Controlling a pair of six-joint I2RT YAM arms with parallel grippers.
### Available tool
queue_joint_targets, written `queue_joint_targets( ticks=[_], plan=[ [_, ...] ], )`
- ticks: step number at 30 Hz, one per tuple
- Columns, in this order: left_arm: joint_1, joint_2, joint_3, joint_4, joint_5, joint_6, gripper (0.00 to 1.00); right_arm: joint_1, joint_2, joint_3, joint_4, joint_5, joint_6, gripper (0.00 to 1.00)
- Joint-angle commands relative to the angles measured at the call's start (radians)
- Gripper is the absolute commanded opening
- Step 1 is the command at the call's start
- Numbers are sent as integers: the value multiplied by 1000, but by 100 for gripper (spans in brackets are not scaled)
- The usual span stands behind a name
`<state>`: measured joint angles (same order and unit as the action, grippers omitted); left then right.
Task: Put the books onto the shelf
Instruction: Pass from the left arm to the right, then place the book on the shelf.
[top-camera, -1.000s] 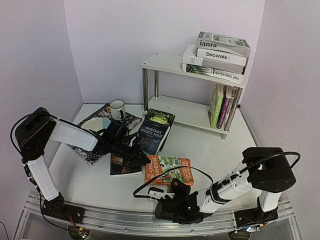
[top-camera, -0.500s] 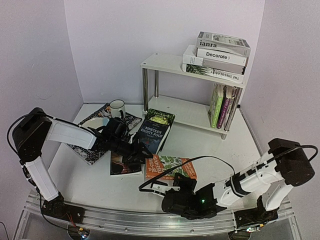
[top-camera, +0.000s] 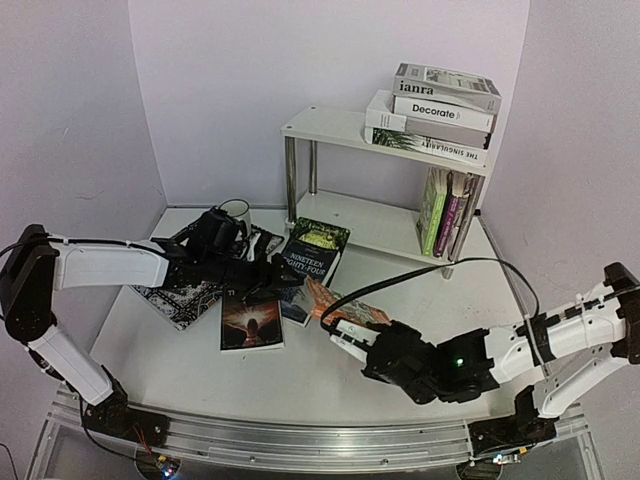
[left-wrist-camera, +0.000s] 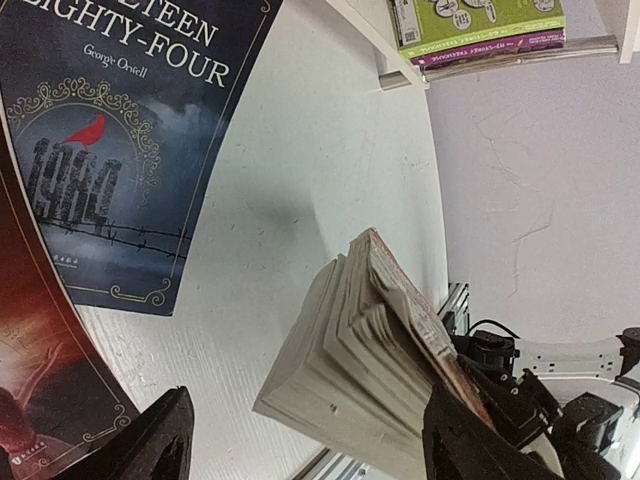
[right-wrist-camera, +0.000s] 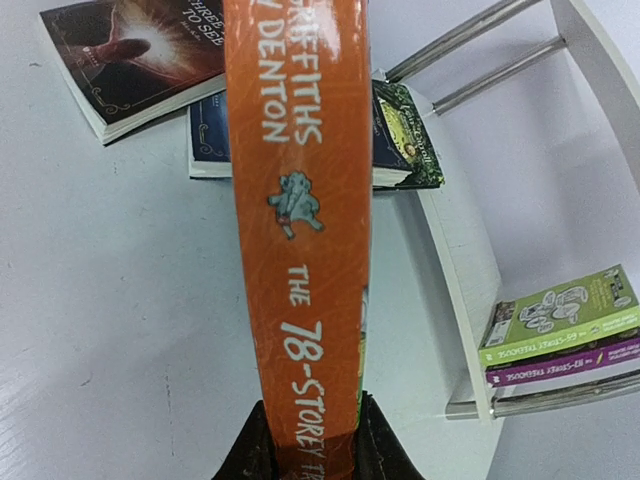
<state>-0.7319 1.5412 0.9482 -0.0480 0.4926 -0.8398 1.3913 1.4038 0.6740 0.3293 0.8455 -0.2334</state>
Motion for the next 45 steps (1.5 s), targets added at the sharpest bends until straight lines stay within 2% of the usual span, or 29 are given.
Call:
queue_joint_targets(
  ticks=[1,7,12,22,32,38,45],
  plan=[
    [3,-42,3,-20,-32,23,79,-61,-113,-15,30,-135,86,0],
    [5,-90,-12,-29,-79,32,80,-88,-122,18,-13,-125,117,0],
    [6,-223,-23,-57,-231,56,79,-102,-71,71,-50,-40,162,0],
    [7,-467,-66,-70,-494,123,78,-170,-26,205,-61,-23,209,0],
    [6,-533,-77,-78,-633,219,77,-269,19,311,-62,-83,316,0],
    [7,-554,-80,-81,-684,280,78,-293,69,352,-51,-28,391,0],
    [7,-559,-83,-84,-706,331,78,-296,119,398,-24,14,388,0]
  ],
)
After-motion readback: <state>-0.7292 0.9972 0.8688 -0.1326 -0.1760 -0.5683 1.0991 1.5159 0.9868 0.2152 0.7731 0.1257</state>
